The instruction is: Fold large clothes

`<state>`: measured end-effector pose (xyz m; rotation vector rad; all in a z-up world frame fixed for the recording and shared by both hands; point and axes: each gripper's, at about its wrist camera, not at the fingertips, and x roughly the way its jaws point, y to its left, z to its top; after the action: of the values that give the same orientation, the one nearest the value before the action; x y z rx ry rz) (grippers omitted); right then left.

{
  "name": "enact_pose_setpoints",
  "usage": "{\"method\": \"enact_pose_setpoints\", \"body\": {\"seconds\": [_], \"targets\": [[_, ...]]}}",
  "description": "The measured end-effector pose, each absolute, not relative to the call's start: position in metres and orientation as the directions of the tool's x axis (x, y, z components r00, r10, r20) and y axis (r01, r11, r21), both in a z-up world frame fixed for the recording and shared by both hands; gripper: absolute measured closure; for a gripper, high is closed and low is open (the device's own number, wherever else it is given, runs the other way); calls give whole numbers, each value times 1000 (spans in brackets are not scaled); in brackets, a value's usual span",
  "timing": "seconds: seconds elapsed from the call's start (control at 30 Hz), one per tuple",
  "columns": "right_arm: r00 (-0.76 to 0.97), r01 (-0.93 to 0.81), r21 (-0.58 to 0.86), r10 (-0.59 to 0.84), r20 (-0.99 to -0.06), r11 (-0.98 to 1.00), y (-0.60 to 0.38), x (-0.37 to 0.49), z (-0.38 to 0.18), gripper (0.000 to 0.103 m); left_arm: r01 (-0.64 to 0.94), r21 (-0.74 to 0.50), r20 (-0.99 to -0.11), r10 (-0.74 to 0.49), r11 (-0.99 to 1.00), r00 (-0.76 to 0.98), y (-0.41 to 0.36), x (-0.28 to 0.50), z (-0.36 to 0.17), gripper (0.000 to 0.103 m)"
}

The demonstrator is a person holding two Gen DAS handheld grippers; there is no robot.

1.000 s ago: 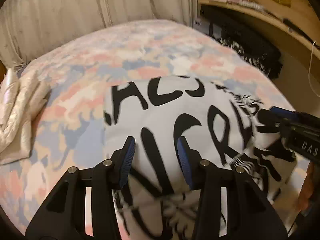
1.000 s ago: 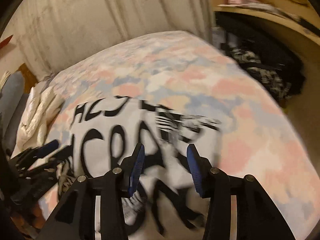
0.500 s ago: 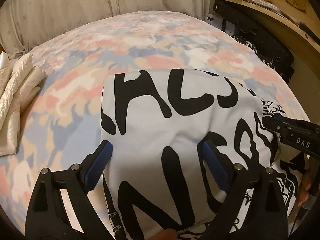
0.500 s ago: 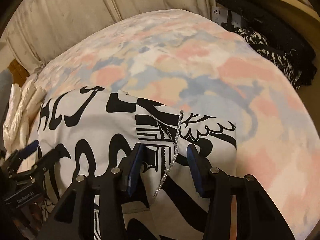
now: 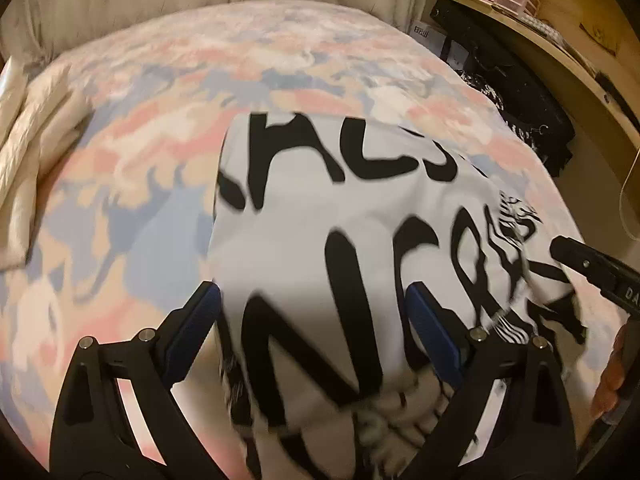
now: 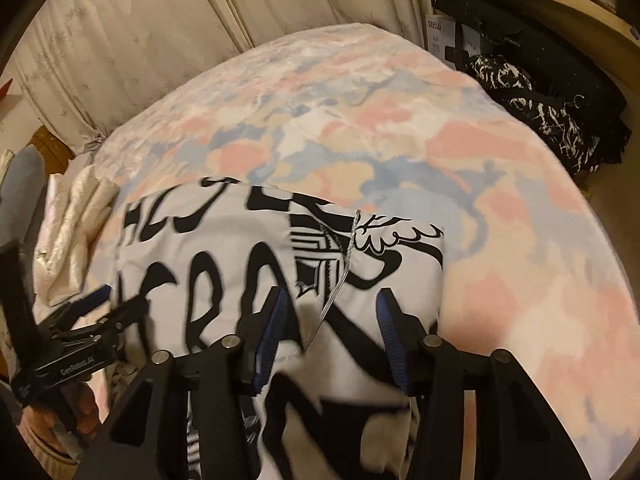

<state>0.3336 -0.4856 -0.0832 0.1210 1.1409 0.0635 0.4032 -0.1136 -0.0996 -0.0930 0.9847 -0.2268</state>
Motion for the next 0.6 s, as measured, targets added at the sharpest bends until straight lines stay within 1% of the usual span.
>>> {"method": "enact_pose_setpoints", "body": {"seconds": [0.03,0.1,0.27,0.47,0.6], "targets": [[423,5,129,115,-899,992,-484,328,-76,46,139,-189,-816,-234,972,529,-111,398,-97,11],[435,-16,120,114,-893,993,-478,312,-62,41,138,-217,-811,-257,966,526,-104,385,-89,11],[434,-74,88,111,-894,993,-459,276,-37,37,124,-252,-805,-279,960,523,-89,348,-76,11],[443,-106,49,91,-892,993,-441,227,-12,26,93,-299,-810,-304,950,501,-73,305,-74,10],[444,-125,28,81,-892,992,-431,203,0,20,111,-304,-805,-317,946,501,-71,280,-69,10]]}}
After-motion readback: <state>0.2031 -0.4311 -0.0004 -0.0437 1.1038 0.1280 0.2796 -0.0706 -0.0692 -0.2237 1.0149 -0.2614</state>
